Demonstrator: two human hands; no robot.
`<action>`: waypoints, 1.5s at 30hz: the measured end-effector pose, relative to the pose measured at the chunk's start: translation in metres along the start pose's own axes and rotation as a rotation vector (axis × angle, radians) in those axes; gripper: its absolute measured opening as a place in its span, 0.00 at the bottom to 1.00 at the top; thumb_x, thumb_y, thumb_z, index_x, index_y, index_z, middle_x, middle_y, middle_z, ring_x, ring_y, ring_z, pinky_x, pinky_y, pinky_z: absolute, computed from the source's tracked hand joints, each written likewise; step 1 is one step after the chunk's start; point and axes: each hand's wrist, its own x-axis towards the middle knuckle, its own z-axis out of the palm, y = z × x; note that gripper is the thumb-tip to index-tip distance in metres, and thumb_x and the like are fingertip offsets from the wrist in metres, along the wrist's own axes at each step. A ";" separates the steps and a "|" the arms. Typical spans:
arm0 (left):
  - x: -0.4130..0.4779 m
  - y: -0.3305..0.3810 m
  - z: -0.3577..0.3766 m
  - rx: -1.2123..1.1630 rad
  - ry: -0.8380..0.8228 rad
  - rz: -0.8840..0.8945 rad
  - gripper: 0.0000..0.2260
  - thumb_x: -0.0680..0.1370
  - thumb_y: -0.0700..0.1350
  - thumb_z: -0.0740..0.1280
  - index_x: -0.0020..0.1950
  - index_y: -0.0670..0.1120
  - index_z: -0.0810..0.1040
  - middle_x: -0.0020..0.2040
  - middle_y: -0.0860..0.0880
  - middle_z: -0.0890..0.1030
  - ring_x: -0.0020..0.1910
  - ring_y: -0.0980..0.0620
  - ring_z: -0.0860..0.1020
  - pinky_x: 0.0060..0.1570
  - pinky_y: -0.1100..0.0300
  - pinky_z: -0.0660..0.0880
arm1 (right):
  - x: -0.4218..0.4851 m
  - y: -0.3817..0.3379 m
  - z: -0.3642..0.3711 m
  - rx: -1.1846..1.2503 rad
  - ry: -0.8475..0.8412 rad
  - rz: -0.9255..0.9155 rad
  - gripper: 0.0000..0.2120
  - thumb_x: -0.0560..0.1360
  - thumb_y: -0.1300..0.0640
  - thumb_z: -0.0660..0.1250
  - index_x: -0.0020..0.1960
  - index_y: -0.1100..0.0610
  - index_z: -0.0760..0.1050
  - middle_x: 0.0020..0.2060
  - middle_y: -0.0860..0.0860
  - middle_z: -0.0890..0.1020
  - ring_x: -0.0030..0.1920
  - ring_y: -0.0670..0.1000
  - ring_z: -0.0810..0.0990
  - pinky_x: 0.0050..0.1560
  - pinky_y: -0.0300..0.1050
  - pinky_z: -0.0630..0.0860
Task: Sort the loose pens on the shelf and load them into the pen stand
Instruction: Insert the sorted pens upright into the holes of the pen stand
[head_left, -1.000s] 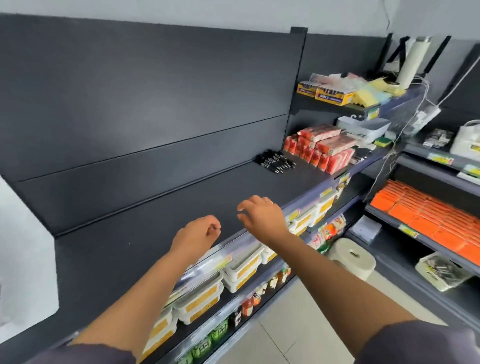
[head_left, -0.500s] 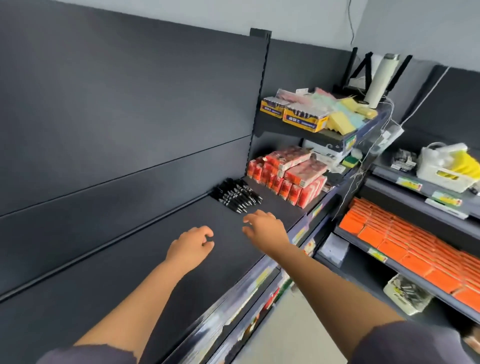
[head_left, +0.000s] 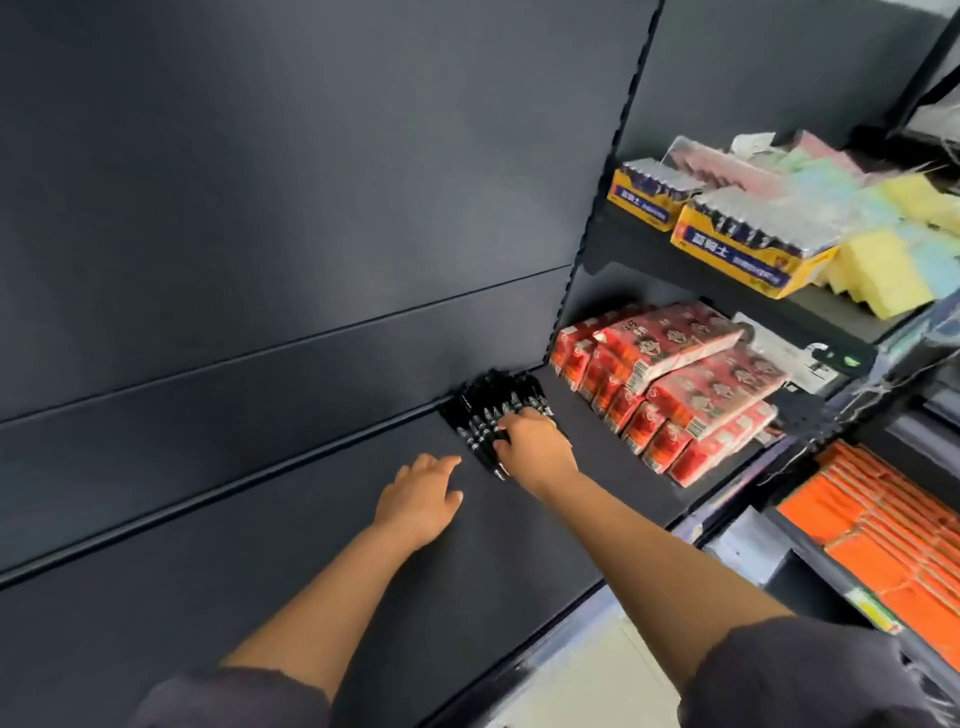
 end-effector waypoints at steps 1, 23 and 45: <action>0.006 0.002 0.002 -0.019 -0.002 -0.032 0.23 0.80 0.49 0.57 0.75 0.54 0.57 0.71 0.49 0.62 0.69 0.46 0.62 0.65 0.49 0.66 | 0.012 0.001 0.003 0.002 -0.011 -0.031 0.15 0.78 0.59 0.59 0.62 0.62 0.72 0.59 0.58 0.72 0.59 0.62 0.73 0.54 0.52 0.74; 0.073 0.041 0.011 -0.146 0.044 -0.250 0.17 0.80 0.53 0.56 0.69 0.58 0.63 0.61 0.45 0.65 0.61 0.43 0.66 0.60 0.48 0.70 | 0.083 0.022 -0.001 0.017 -0.153 -0.109 0.12 0.77 0.55 0.59 0.58 0.59 0.69 0.52 0.57 0.79 0.51 0.60 0.79 0.39 0.47 0.69; 0.094 0.063 0.022 0.033 0.177 -0.573 0.32 0.73 0.47 0.65 0.72 0.49 0.52 0.64 0.44 0.65 0.63 0.43 0.68 0.53 0.49 0.69 | 0.077 0.051 0.004 0.166 -0.120 -0.189 0.06 0.74 0.55 0.61 0.49 0.56 0.72 0.41 0.52 0.80 0.45 0.56 0.78 0.36 0.44 0.69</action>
